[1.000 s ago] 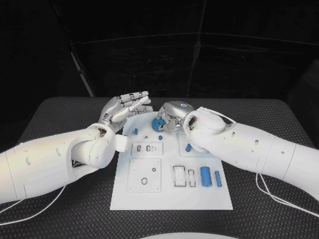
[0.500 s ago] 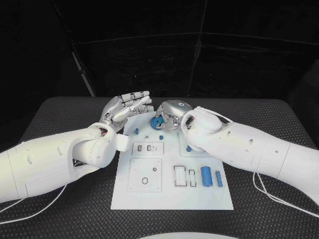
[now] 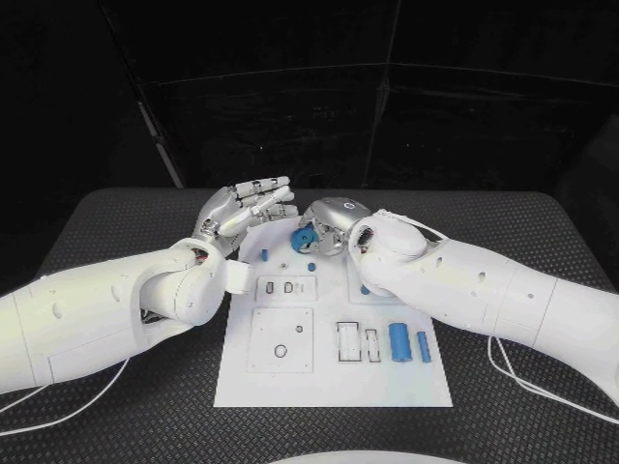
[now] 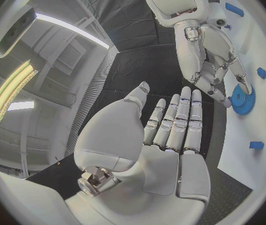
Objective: Assemble the parts on the task board
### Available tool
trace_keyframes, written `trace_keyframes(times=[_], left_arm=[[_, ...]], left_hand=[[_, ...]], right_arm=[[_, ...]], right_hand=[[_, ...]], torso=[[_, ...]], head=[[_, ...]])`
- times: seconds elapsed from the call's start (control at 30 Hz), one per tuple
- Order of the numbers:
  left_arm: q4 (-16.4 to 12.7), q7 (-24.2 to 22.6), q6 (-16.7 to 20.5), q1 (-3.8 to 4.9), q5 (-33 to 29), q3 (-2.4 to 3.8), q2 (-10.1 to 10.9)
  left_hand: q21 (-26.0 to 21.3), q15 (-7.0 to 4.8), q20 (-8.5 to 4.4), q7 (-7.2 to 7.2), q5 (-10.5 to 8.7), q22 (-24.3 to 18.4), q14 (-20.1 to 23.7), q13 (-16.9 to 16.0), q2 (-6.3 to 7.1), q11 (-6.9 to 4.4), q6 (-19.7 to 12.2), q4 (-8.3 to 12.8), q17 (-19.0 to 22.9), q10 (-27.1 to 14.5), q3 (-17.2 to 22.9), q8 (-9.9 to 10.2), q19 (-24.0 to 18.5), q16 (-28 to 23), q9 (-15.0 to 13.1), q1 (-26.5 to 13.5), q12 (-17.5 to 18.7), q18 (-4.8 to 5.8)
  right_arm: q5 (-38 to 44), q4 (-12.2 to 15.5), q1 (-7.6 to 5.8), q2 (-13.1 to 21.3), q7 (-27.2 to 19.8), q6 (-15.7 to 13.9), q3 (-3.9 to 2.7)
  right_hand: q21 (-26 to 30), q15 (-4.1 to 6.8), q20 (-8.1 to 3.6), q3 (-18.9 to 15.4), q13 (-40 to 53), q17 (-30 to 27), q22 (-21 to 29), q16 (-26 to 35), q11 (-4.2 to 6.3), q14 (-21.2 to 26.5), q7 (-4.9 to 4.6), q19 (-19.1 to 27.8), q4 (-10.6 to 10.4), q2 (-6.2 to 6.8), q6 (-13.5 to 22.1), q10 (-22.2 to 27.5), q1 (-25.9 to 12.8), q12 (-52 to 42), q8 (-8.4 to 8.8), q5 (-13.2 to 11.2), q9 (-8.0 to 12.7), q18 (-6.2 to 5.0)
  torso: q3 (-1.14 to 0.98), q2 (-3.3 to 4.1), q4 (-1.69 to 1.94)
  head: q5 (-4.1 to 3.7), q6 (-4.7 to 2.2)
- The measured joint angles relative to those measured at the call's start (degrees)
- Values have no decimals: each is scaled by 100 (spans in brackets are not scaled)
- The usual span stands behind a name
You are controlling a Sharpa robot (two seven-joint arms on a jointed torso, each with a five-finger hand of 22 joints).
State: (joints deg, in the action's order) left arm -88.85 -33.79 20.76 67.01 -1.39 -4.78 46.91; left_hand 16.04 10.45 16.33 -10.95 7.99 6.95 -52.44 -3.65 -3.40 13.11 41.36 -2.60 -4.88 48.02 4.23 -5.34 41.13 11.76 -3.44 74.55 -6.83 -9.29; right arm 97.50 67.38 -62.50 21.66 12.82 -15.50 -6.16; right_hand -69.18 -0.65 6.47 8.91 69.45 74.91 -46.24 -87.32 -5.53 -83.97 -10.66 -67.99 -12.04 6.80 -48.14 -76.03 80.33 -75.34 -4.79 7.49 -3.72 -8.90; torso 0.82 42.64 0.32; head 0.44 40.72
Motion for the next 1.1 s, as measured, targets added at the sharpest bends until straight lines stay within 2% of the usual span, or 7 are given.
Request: trace_keyframes(times=[0.2,0.33,0.47,0.53,0.73,0.97,1.1], left_arm=[[0,3,0,0,0,0,0],[-1,6,0,0,0,0,3],[-3,12,0,1,0,0,7],[-4,14,0,1,0,0,7],[-5,23,0,1,0,0,7],[-5,35,0,1,0,0,10],[-8,42,0,1,0,0,17]], left_hand=[[0,0,0,0,0,0,0,0,0,0,0,0,7,0,0,0,0,0,0,0,0,0],[0,0,0,10,0,-9,0,0,0,0,-51,0,11,0,0,23,0,0,3,0,0,0],[0,0,0,10,0,-9,0,0,0,0,-51,0,13,0,0,22,0,0,6,0,24,0],[0,0,0,10,0,-9,0,0,0,0,-51,0,13,0,0,22,0,0,6,0,24,0],[0,0,0,-10,0,-14,0,0,0,0,-71,0,12,0,0,22,0,0,6,0,24,0],[0,0,0,10,0,-20,0,0,0,21,-92,0,19,-21,0,44,0,-27,10,0,24,0],[-19,0,0,10,0,-20,0,0,0,21,-92,1,19,-21,1,44,0,-27,11,0,25,0]], right_arm=[[3,7,0,4,14,58,0],[-1,24,0,19,27,129,0],[-28,23,-7,30,57,206,-5],[-48,8,-8,33,79,237,-5],[-101,8,-4,56,163,271,-1],[-106,109,0,145,242,236,0],[-100,222,3,240,255,121,1]], right_hand=[[-56,-7,20,-166,4,0,-48,-22,-20,-7,-23,-20,-166,23,59,20,-61,0,19,98,-12,0],[-120,-7,40,-319,131,0,-122,-63,44,-7,53,-40,-433,-196,-256,-44,-606,-98,-94,458,-55,0],[-133,-7,40,-460,171,-1,-158,-87,55,-7,67,-40,-455,-344,-291,-57,-1022,-119,-90,730,-42,3],[-158,-7,40,-569,182,-1,-165,-87,33,-7,67,-40,-455,-387,-291,-78,-1167,-120,-64,973,-29,93],[-182,-7,40,-651,226,4,-205,-110,32,-7,58,-40,-446,-441,-301,-79,-1219,-157,-51,1201,-26,92],[-221,-7,37,-682,241,3,-271,-109,31,-7,56,-82,-414,-458,-303,-116,-1203,-181,-30,1264,-27,91],[-238,-7,59,-716,243,3,-286,-133,31,-7,53,-103,-317,-465,-300,-116,-956,-181,26,1264,-19,91]], torso=[[0,0,0],[0,0,0],[0,0,1],[-1,0,2],[-2,0,2],[-3,0,1],[-3,-2,1]], head=[[-1,0],[2,-1],[5,-2],[6,-1],[5,-1],[-1,-3],[-2,-12]])
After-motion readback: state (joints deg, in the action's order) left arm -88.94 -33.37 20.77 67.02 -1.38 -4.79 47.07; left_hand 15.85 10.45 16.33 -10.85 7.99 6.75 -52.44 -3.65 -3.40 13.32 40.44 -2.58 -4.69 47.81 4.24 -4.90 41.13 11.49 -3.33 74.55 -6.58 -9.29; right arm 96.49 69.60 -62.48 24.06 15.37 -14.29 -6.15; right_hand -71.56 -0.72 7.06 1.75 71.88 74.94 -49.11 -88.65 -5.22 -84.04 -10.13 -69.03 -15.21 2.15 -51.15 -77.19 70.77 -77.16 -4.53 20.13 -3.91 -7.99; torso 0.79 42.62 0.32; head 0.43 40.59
